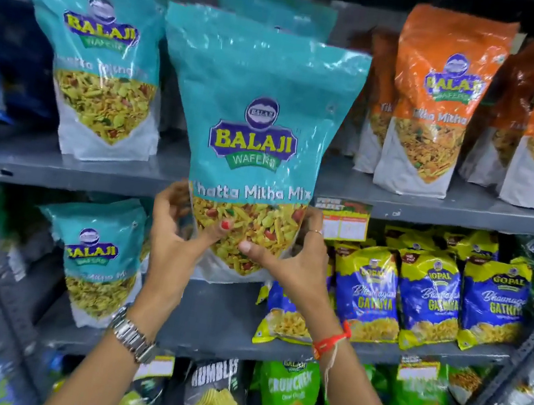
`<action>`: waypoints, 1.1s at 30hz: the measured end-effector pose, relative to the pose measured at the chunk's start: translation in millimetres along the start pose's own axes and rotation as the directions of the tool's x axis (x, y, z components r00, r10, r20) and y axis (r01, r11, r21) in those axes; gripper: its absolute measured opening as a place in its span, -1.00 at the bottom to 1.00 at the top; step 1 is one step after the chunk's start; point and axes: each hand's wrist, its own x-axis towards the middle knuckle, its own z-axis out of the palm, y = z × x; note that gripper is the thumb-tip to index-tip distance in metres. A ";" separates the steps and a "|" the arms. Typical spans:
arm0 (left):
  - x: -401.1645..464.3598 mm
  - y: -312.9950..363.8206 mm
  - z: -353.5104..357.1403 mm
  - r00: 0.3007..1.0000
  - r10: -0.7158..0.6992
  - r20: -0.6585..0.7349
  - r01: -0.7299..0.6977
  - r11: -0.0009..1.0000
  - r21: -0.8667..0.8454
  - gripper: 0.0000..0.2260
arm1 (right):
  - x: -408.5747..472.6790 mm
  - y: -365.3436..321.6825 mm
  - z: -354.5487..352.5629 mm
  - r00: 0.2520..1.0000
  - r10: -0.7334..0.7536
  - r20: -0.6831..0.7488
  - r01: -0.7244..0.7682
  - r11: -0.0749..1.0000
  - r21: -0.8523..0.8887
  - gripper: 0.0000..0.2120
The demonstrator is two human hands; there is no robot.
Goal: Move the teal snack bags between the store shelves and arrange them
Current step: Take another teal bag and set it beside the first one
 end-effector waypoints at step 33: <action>-14.2 -249.9 -121.5 0.811 -0.581 0.068 0.509 0.759 0.405 -0.43 | -56.9 213.3 163.5 0.881 0.469 0.062 -0.462 0.881 -0.103 -0.20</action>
